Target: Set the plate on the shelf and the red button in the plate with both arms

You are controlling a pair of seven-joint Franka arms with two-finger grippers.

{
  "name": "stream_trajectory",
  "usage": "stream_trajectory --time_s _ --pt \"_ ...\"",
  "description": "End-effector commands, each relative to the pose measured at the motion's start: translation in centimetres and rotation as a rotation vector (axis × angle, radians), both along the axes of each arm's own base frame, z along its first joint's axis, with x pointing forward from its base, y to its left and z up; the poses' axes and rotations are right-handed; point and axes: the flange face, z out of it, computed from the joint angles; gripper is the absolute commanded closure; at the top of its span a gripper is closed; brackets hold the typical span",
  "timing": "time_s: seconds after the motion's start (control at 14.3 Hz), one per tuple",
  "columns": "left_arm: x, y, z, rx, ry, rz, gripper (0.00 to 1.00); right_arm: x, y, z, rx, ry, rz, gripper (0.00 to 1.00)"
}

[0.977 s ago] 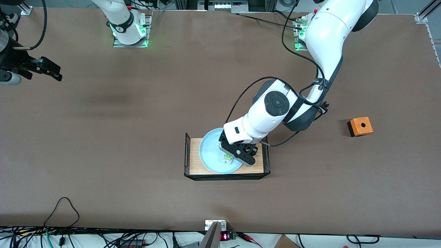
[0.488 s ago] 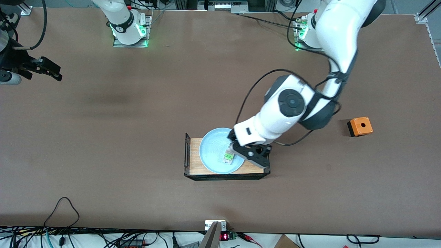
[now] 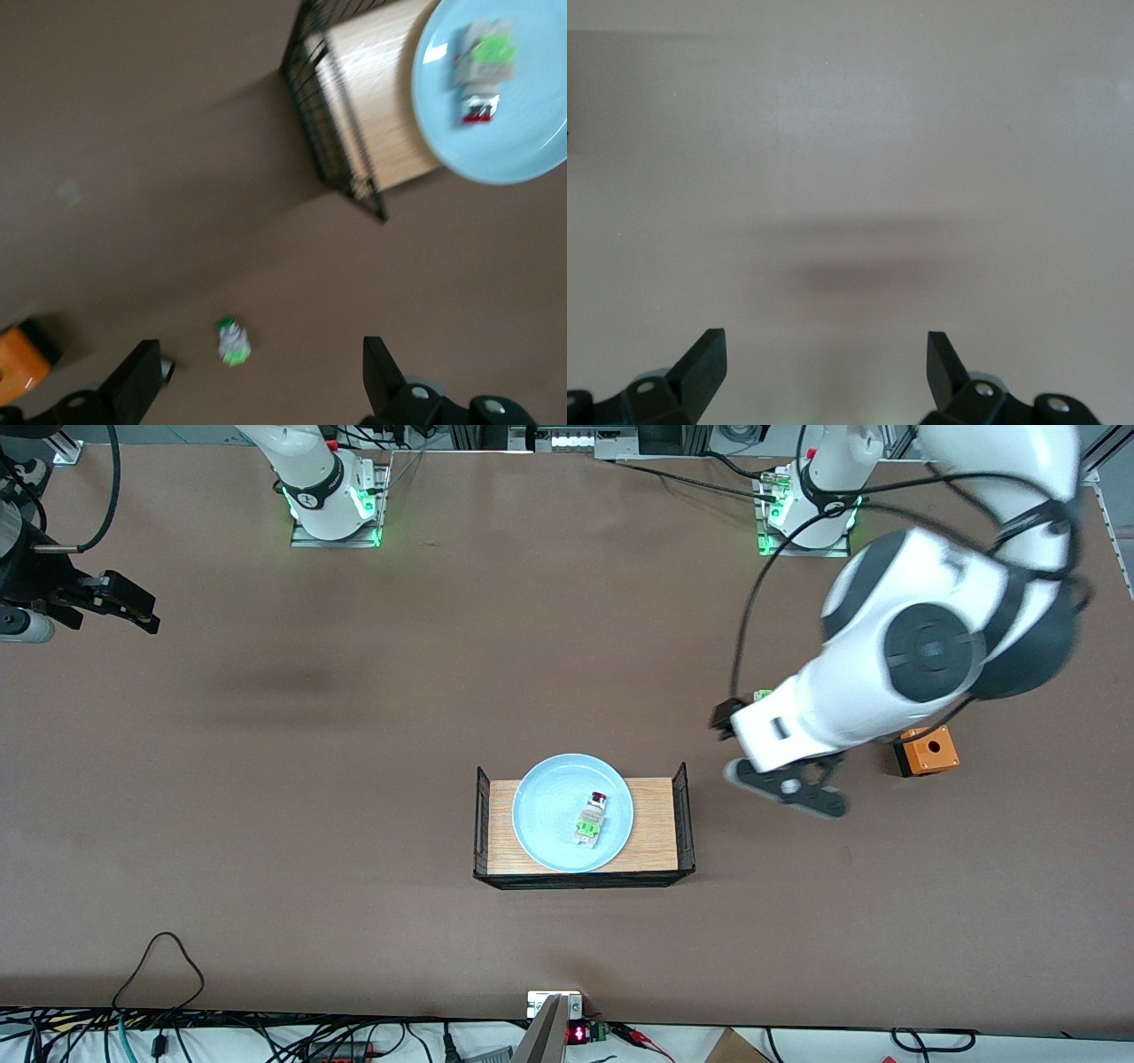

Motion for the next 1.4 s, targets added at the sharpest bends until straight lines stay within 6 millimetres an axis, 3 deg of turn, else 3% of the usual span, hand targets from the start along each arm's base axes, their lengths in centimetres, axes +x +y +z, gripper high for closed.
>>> stream_trajectory --time_s 0.0,0.28,0.35,0.56,0.7,0.91,1.05,1.33 --pt "-1.8 4.4 2.1 0.148 0.062 0.036 0.0 0.0 -0.2 0.5 0.017 0.004 0.008 0.0" --pt "-1.9 11.9 5.8 0.181 0.029 0.141 0.0 0.0 0.1 0.5 0.016 0.004 0.013 0.0" --pt "-2.4 12.7 6.6 0.162 0.009 0.153 0.0 0.0 0.1 0.5 0.017 0.004 0.008 0.0" --pt "-5.4 15.5 7.9 0.104 -0.123 0.241 0.0 0.0 -0.1 0.5 0.017 0.003 -0.004 0.0" --pt "-8.1 18.9 8.3 0.006 -0.183 0.329 0.0 0.0 -0.2 0.5 0.017 0.003 -0.011 0.0" --pt "-9.4 20.0 9.1 0.042 -0.253 0.218 0.0 0.0 -0.3 0.5 0.017 0.003 -0.012 0.0" --pt "-9.7 19.8 7.7 0.067 -0.223 0.213 0.0 -0.1 -0.3 0.6 0.016 0.002 0.003 0.0" --pt "-9.6 19.6 7.6 0.067 -0.213 0.216 0.0 -0.1 -0.3 0.6 0.014 0.003 0.01 0.0"
